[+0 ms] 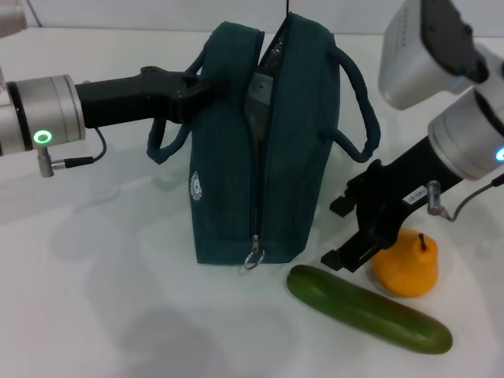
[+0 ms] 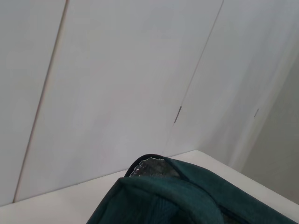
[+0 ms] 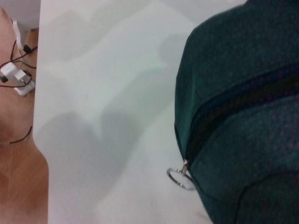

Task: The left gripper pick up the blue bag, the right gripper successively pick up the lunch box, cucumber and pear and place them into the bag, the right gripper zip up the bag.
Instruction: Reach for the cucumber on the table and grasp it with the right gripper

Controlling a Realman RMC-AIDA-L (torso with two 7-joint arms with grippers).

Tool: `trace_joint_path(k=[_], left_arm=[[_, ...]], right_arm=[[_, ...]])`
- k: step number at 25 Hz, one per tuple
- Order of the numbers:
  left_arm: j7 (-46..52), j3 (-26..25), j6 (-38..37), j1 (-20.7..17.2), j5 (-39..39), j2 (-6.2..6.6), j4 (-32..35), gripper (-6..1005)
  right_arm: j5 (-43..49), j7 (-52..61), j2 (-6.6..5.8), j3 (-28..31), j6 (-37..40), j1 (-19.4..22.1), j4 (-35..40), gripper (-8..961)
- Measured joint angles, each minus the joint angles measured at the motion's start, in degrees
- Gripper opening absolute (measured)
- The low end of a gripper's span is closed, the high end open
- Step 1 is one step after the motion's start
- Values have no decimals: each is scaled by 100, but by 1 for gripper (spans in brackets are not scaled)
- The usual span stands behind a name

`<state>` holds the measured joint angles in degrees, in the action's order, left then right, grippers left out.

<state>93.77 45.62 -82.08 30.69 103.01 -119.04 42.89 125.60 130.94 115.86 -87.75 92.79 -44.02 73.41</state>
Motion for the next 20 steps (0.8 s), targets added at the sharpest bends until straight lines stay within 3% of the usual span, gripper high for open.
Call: trace_joint_path(k=[20], left_arm=[[-23,18,23,79,-1,-25,-227,41]], right_arm=[[104,386,33,-1210,-751,-98,-471,795]])
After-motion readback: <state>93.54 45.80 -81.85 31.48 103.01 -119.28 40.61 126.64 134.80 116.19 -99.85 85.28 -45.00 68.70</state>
